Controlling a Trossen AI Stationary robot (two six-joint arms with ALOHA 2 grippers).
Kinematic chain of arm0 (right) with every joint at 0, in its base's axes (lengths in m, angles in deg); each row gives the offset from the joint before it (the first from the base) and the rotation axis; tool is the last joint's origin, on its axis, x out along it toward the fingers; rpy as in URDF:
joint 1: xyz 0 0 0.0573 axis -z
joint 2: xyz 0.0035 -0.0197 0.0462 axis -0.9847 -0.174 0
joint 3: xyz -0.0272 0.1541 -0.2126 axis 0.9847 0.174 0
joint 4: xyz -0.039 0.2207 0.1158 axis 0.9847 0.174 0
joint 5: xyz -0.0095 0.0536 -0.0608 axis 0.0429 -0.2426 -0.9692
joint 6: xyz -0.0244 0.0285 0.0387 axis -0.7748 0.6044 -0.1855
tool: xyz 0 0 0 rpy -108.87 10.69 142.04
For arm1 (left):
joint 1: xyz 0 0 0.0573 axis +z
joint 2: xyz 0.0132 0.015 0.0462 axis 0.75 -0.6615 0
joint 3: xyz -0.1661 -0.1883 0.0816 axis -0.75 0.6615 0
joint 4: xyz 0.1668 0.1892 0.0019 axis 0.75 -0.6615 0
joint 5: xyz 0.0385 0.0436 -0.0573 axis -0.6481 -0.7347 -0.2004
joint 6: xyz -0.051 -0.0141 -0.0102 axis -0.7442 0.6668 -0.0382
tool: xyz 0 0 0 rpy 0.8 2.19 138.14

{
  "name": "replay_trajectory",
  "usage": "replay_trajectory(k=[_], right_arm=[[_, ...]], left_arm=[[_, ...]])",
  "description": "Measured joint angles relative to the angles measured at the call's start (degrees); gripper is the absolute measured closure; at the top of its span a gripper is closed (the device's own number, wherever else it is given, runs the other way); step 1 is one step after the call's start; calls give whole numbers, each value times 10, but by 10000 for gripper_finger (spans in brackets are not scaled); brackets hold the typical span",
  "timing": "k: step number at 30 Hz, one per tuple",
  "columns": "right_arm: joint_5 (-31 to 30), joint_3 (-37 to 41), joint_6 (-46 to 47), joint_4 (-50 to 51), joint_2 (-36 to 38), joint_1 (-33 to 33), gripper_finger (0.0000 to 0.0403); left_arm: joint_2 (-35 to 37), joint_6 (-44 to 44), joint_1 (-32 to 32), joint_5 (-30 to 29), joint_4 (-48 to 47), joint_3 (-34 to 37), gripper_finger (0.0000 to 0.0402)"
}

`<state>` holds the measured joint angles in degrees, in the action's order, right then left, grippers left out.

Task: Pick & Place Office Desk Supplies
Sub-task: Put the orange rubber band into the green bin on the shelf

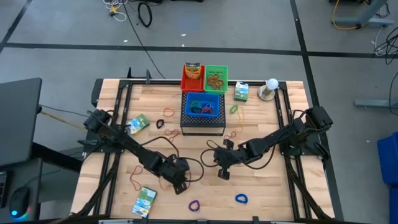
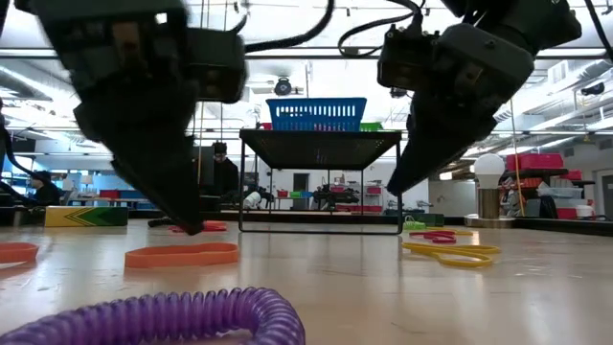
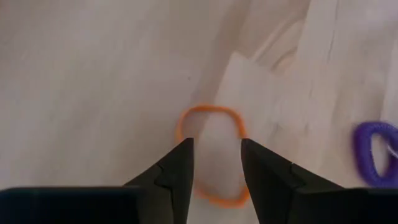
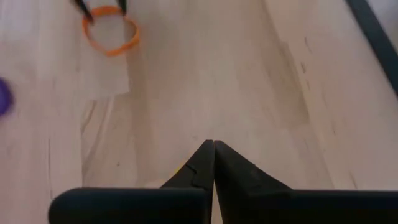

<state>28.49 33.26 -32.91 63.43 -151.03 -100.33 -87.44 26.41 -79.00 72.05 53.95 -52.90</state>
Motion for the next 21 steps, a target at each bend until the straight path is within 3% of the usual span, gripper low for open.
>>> replay_trajectory(k=[6, 12, 15, 21], right_arm=[[-15, 0, -9, -16, 0, 3, 391], [-19, 0, -23, -20, 0, 3, 391], [-21, 0, -26, -23, 0, 3, 391], [-22, 0, -23, -37, -1, 3, 391]], left_arm=[[-24, -26, 0, -8, -74, -24, 284], [-28, -37, -3, -18, -96, -28, 354], [-17, -34, -2, -19, -130, -29, 392], [58, -40, -4, -82, -174, -8, 397]])
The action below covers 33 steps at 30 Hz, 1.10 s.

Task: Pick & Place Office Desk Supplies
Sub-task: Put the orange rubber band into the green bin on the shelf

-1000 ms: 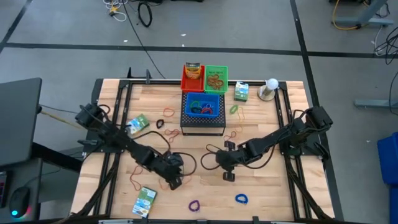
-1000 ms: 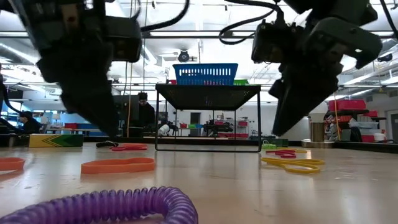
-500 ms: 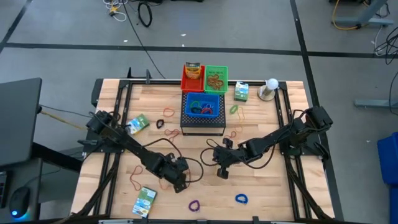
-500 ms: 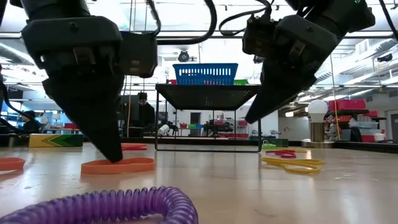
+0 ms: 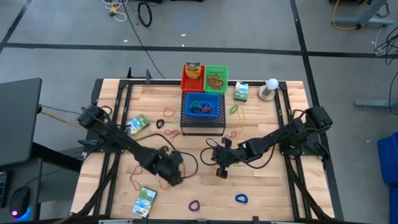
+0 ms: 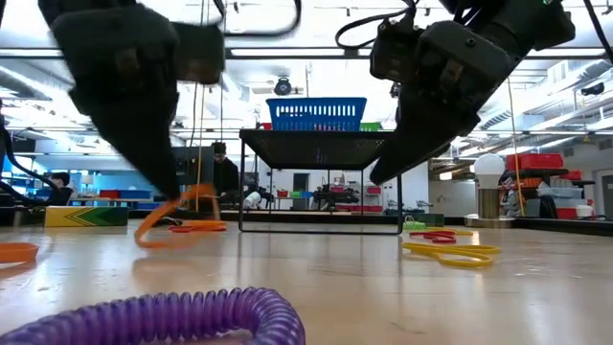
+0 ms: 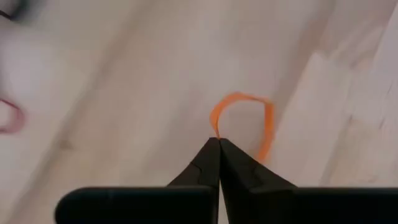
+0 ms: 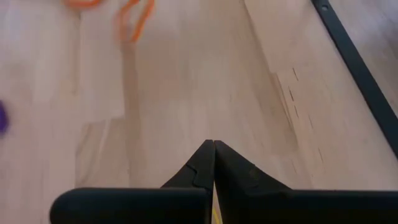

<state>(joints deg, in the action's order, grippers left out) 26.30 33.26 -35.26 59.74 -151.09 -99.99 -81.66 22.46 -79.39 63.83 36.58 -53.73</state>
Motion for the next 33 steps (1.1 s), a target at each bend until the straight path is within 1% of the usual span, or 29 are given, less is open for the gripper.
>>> replay_trajectory(k=[1, 3, 4, 7, 9, 11, 13, 15, 18, 22, 24, 27, 30, 33], right_arm=[[0, 0, 4, -5, 0, 0, 391], [-1, 0, 19, -12, 0, 0, 391], [-5, 0, 27, -17, 0, 0, 391], [-19, 0, 63, -24, 0, 0, 391], [-31, 0, 94, -30, 0, 0, 391], [-35, -3, 132, -41, 0, 0, 391], [-46, -5, 150, -80, 0, -4, 391], [-62, -5, 156, -119, 0, -9, 387], [-80, -5, 184, -168, 0, -10, 367], [-111, -5, 181, -216, 0, -8, 322], [-117, -5, 178, -222, 0, -6, 296], [-117, -5, 170, -232, 0, 0, 260], [-118, -5, 150, -240, 0, 9, 229], [-116, -5, 137, -248, 0, 23, 207]], left_arm=[[18, 1, 0, -16, 8, 14, 397], [58, 6, 1, -33, 50, 63, 398], [82, 13, 3, -37, 85, 95, 398], [155, 35, 11, -38, 234, 208, 398], [189, 52, 20, -33, 319, 271, 398], [219, 70, 30, -35, 383, 315, 399], [225, 111, 41, -36, 452, 338, 399], [227, 141, 54, -36, 493, 354, 399], [214, 180, 72, -34, 553, 352, 399], [194, 221, 92, -29, 627, 351, 400], [181, 232, 101, -24, 680, 348, 400], [176, 252, 108, -13, 731, 349, 400], [174, 266, 110, -7, 755, 347, 400], [174, 278, 110, 0, 768, 340, 400]])
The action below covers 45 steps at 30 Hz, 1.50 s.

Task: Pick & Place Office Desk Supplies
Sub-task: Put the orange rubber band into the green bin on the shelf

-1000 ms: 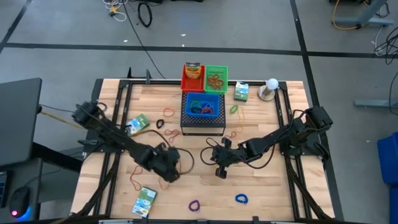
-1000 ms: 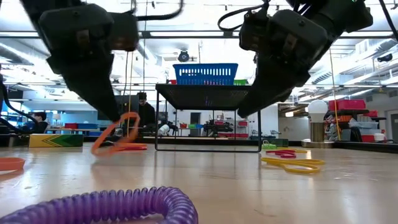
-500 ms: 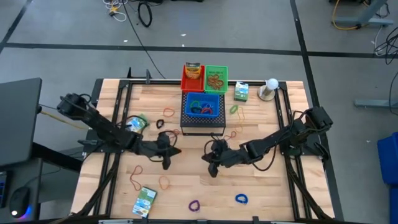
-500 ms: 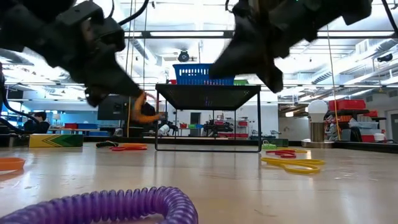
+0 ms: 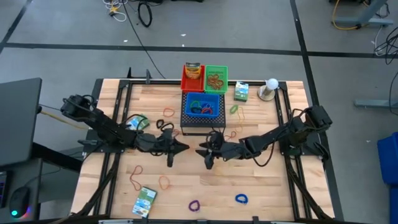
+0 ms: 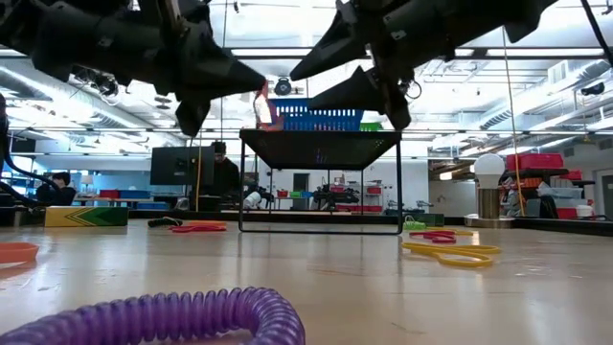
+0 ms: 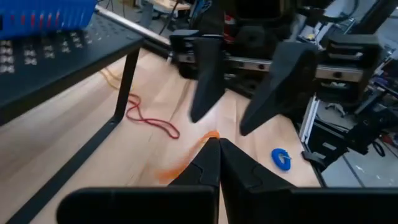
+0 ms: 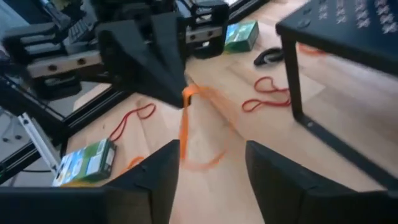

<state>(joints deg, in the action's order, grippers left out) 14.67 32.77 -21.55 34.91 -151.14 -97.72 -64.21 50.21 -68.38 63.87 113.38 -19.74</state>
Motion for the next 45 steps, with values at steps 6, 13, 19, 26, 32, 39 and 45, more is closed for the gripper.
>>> replay_trajectory(k=[6, 13, 19, 26, 32, 39, 45], right_arm=[[50, 0, -24, -7, 0, 32, 197], [104, 0, -32, -2, 0, 52, 197], [108, 0, -19, -3, 0, 70, 206], [154, 0, -18, -3, 0, 87, 265], [159, 0, -21, -3, 0, 87, 355], [138, 0, -24, -1, 3, 85, 384], [98, 0, -39, 29, 38, 80, 397]], left_arm=[[0, 24, 0, 17, 0, -23, 400], [0, 48, 0, 15, 0, -43, 400], [0, 45, 0, 15, 0, -43, 400], [0, 45, 0, 4, 0, -43, 400], [0, 43, 8, 8, 0, -43, 400], [29, 62, 8, -2, -19, -43, 371], [91, 24, 8, 6, -139, -43, 316]])
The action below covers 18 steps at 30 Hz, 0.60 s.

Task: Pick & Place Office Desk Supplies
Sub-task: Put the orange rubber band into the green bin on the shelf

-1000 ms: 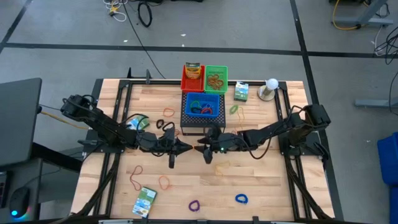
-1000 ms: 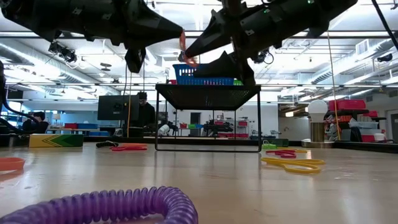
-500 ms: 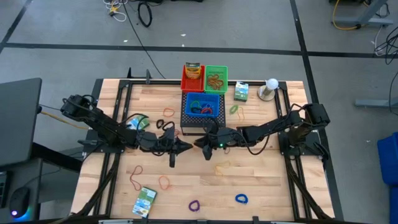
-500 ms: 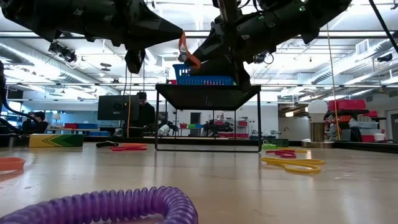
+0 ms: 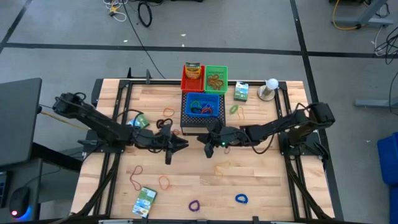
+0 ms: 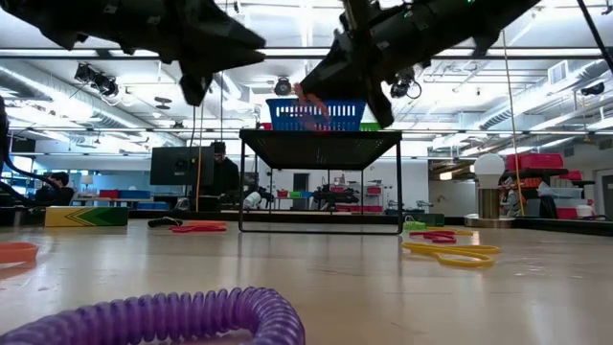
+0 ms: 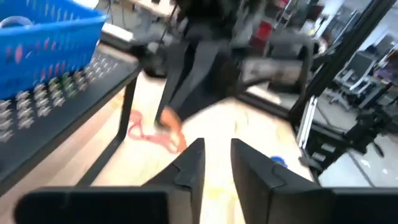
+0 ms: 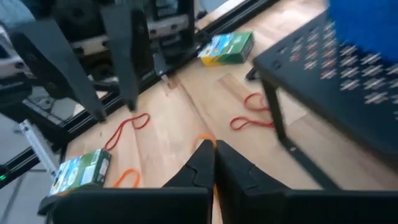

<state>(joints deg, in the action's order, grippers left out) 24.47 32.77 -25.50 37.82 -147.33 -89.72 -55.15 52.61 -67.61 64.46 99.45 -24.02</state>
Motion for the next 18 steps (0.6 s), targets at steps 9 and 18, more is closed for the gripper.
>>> replay_trajectory(k=[9, 18], right_arm=[[-69, 0, -15, 103, 102, -4, 399], [-143, -18, -8, 223, 214, 37, 398]], left_arm=[[74, -9, 0, -5, -128, 3, 305], [95, -33, 4, -35, 83, 146, 395]])
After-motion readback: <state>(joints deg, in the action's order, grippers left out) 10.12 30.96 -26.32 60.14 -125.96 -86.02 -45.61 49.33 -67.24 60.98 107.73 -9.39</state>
